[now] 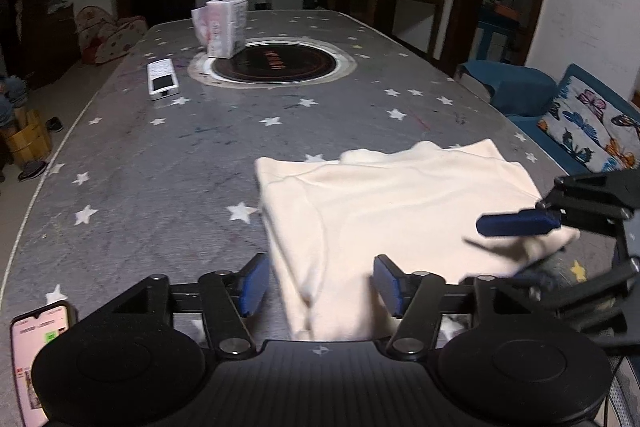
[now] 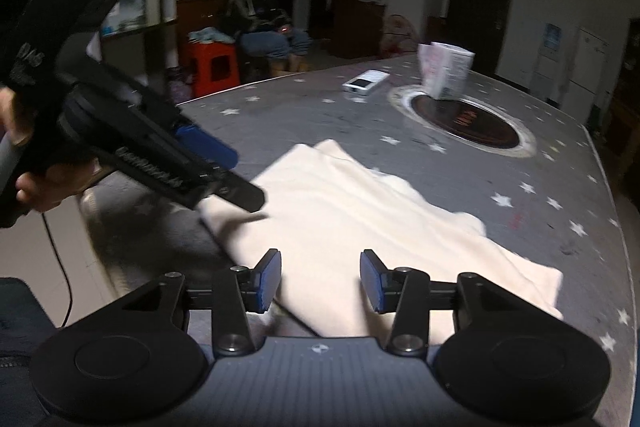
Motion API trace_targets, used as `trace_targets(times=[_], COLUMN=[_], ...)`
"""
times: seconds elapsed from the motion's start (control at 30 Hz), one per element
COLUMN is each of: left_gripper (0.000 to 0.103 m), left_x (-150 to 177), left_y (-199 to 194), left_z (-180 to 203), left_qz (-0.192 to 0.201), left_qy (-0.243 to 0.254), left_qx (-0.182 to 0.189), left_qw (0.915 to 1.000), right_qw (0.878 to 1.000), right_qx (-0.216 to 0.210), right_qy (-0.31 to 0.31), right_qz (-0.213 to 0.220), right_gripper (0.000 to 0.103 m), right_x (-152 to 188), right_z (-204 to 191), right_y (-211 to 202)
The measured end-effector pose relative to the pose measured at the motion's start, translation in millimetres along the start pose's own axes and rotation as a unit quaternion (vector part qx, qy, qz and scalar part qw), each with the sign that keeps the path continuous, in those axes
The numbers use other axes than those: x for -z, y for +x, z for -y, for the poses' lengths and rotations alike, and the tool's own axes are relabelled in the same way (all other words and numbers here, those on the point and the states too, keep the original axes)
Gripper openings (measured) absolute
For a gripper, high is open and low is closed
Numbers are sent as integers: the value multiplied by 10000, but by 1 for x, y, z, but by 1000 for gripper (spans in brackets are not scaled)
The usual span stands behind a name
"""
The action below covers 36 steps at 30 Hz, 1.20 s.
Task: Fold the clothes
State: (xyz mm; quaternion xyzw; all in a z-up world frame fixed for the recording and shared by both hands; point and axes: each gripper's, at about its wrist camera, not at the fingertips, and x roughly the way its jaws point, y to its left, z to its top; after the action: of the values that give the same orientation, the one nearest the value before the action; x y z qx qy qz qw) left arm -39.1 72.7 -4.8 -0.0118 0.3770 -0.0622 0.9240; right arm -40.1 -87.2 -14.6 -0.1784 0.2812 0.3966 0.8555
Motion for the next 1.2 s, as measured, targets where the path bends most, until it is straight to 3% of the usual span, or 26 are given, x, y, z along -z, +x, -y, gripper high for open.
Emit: trace_targets(times=[0.3, 0.6, 0.77, 0.83, 1.0, 1.13, 1.17, 1.2], left_gripper=[70, 70, 73, 75, 78, 75, 69, 56], left_x=[-8, -14, -15, -15, -17, -19, -20, -21], left_y=[1, 6, 15, 19, 29, 41, 43, 45], left_z=[-40, -54, -53, -52, -53, -52, -50, -48], left_qz=[10, -108, -217, -249, -380, -511, -503, -515], left_qy=[-773, -1334, -1633, -1734, -2093, -2384, -2363, -2360], left_qx=[-310, -140, 56, 107, 288, 653, 689, 735], left_qw=[9965, 9909, 9863, 9845, 9767, 9676, 9679, 9676], right_qw=[9965, 9888, 9835, 9845, 9963, 9969, 9969, 9967], right_qx=[-327, -521, -340, -258, -576, -687, -685, -702], right_qy=[-763, -1388, -1766, -1725, -642, -170, -158, -141], right_qz=[-67, -177, -178, -178, 62, 340, 367, 375], right_gripper=[45, 44, 36, 20, 14, 13, 13, 12], right_x=[-15, -20, -18, -19, -28, -32, -31, -30], right_z=[-33, -66, -79, -78, -49, -30, -29, -28], right_y=[16, 45, 56, 58, 43, 27, 24, 23])
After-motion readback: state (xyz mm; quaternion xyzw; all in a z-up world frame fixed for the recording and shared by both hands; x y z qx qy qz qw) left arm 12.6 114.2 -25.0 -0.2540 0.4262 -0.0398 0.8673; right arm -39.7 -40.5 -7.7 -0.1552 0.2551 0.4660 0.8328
